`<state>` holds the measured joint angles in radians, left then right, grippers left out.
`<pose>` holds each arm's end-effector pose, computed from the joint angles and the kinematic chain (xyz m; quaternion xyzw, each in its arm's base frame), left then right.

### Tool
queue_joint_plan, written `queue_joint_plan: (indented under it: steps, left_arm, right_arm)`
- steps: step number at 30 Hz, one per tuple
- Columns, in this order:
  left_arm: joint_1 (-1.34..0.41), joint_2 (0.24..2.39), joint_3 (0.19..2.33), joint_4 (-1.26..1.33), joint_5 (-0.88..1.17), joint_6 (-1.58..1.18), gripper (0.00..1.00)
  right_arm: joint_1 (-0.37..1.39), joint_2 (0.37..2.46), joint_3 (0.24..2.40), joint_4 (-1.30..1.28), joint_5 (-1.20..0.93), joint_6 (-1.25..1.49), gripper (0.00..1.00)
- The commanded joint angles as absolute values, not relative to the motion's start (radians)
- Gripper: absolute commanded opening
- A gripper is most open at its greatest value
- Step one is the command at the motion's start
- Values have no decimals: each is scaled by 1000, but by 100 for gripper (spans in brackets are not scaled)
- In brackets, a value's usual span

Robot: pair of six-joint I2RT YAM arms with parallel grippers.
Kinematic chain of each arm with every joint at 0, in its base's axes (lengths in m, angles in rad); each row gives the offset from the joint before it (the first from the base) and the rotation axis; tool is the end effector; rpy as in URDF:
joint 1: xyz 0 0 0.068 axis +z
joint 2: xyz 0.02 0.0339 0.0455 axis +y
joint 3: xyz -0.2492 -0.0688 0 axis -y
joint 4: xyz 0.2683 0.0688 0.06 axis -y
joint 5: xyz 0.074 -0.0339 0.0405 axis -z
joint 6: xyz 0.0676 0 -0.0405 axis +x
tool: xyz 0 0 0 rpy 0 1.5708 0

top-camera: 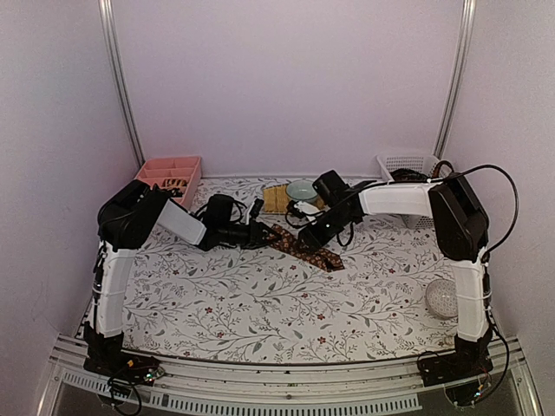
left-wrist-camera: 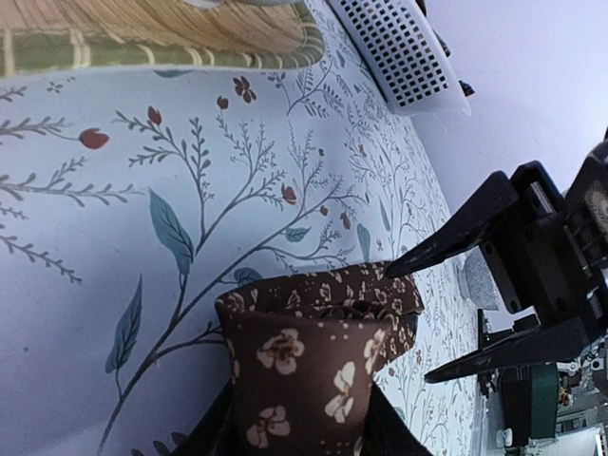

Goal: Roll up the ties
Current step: Roll the tie at the center of the board.

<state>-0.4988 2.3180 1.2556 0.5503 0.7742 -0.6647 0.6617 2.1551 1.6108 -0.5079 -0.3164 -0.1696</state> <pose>0.3980 -0.2706 0.0312 0.1238 0.8123 -0.5292 0.2116 0.3710 0.3156 0.1137 -0.4224 0.8569 0.2094 0.2085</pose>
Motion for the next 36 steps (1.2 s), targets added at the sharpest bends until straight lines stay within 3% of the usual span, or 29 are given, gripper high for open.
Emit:
queue_joint_plan:
  steps: [1, 4, 10, 16, 36]
  left_arm:
    - [-489, 2332, 1227, 508, 751, -680, 34]
    - [-487, 2327, 1227, 501, 742, -685, 35]
    - [-486, 2317, 1222, 497, 733, -688, 35]
    - [-486, 2305, 1215, 488, 714, -685, 35]
    - [-522, 2158, 1211, 213, 436, -602, 32]
  right_arm:
    - [711, 2248, 1604, -509, -256, -217, 57]
    - [720, 2266, 1601, -516, -241, -216, 51]
    - [720, 2303, 1599, -534, -159, -197, 49]
    - [731, 2272, 1562, -545, -224, -219, 40]
    - [791, 2148, 1449, -563, -372, -253, 40]
